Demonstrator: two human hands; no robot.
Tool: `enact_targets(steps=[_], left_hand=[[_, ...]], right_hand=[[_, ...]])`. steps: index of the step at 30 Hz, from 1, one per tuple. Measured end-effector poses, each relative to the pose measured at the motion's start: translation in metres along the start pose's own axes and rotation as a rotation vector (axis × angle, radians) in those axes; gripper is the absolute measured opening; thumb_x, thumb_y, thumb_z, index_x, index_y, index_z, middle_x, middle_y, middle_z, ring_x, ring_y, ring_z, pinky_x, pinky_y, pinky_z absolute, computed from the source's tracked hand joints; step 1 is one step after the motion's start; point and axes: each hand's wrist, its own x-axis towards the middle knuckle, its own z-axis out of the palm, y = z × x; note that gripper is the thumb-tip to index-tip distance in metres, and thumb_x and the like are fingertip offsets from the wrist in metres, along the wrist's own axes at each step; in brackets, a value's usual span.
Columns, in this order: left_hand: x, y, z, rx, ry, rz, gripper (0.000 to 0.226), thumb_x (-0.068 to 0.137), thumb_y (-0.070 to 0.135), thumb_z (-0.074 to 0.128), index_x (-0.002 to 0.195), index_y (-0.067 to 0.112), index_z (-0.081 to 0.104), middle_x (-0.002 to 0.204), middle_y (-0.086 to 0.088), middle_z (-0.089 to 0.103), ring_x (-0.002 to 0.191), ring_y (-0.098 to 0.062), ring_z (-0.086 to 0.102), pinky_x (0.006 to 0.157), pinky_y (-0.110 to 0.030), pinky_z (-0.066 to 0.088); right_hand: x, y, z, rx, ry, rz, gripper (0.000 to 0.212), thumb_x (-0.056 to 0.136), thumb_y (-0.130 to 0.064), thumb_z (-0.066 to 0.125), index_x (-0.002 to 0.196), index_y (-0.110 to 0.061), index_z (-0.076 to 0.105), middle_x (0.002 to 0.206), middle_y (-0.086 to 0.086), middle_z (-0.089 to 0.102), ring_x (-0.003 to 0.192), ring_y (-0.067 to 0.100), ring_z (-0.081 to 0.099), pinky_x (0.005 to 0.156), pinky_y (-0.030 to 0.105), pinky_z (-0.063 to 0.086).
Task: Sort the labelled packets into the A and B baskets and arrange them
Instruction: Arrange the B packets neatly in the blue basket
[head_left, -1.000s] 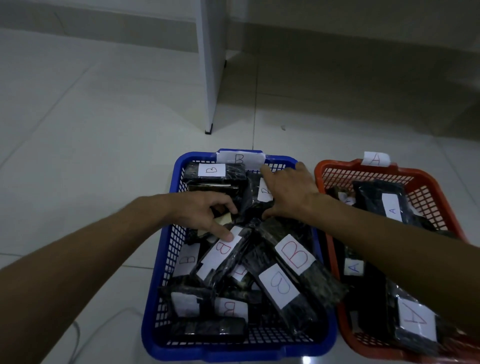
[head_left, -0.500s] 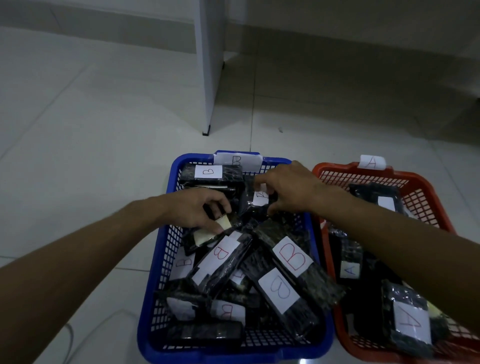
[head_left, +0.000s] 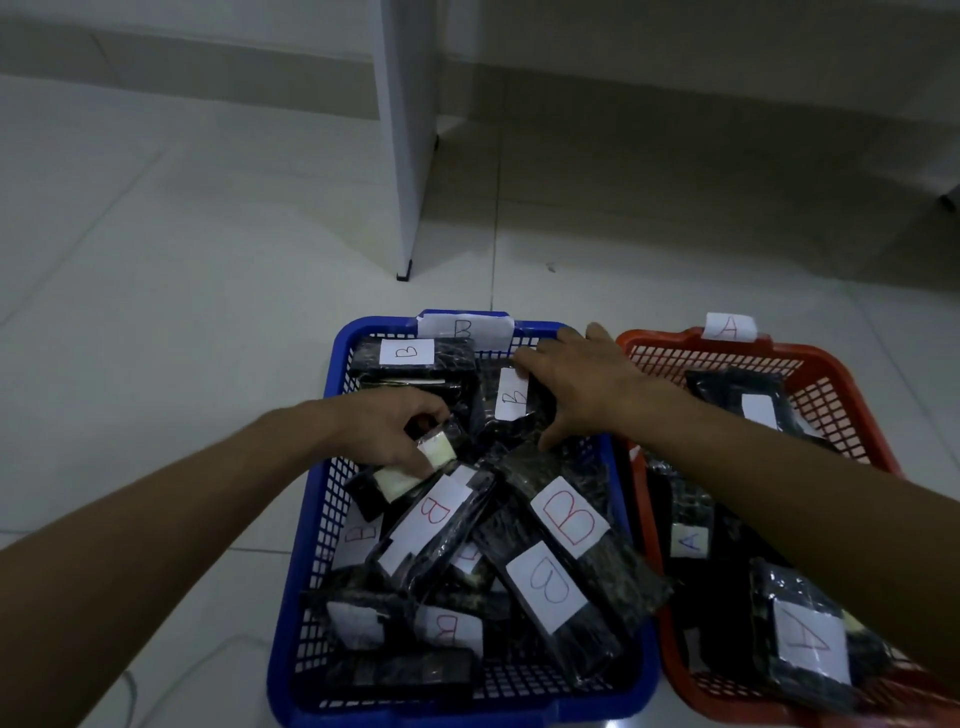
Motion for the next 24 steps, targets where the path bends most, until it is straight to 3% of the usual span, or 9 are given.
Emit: enact_targets(steps=[3,8,12,18,21,24], left_hand=[[0.003,-0.001,0.003,0.016,-0.024,0.013,0.035,0.085,0.014,0.070,0.114,0.026,0.054,0.107,0.001,0.066,0.097,-0.019,0.065,0.087,-0.040,0.056],[0.003,-0.004,0.003,-0.008,-0.057,0.006,0.042,0.086,0.012,0.067,0.118,0.034,0.051,0.111,0.010,0.065,0.107,-0.012,0.060,0.096,-0.037,0.051],[0.000,-0.006,0.004,0.009,-0.085,0.002,0.054,0.074,0.029,0.066,0.125,0.039,0.050,0.117,0.014,0.066,0.112,-0.010,0.059,0.100,-0.041,0.049],[-0.002,0.001,-0.004,0.039,-0.038,0.025,0.039,0.087,0.013,0.068,0.120,0.029,0.055,0.117,0.010,0.065,0.109,-0.012,0.060,0.098,-0.038,0.049],[-0.004,0.000,-0.008,0.057,0.030,0.030,0.041,0.087,0.016,0.069,0.124,0.025,0.056,0.119,0.007,0.064,0.109,-0.012,0.061,0.098,-0.040,0.050],[-0.006,0.000,-0.012,0.110,0.123,0.023,0.039,0.088,0.019,0.068,0.124,0.027,0.057,0.115,0.002,0.064,0.100,-0.016,0.064,0.089,-0.040,0.055]], right_hand=[[0.006,-0.002,0.002,-0.040,-0.016,0.014,0.102,0.063,-0.068,0.077,0.143,-0.027,0.030,0.140,0.001,0.051,0.129,0.026,0.042,0.110,0.049,0.025],[0.013,-0.001,0.008,0.058,0.053,0.028,0.086,0.070,-0.053,0.080,0.138,-0.027,0.034,0.133,-0.002,0.057,0.121,0.023,0.053,0.107,0.047,0.030],[0.015,-0.006,0.013,-0.010,0.080,0.008,0.086,0.076,-0.044,0.078,0.143,-0.022,0.028,0.134,0.003,0.055,0.117,0.025,0.056,0.104,0.043,0.034],[0.014,-0.004,0.009,0.054,0.051,-0.002,0.083,0.081,-0.040,0.073,0.148,-0.026,0.025,0.140,0.006,0.046,0.120,0.025,0.054,0.104,0.042,0.036],[0.010,-0.005,0.004,0.240,0.092,-0.062,0.069,0.084,-0.043,0.072,0.144,-0.036,0.040,0.137,0.002,0.042,0.118,0.021,0.051,0.095,0.038,0.043],[0.010,-0.010,0.008,0.291,0.018,-0.119,0.059,0.089,-0.038,0.069,0.143,-0.038,0.047,0.134,0.000,0.043,0.118,0.021,0.051,0.093,0.039,0.049]])
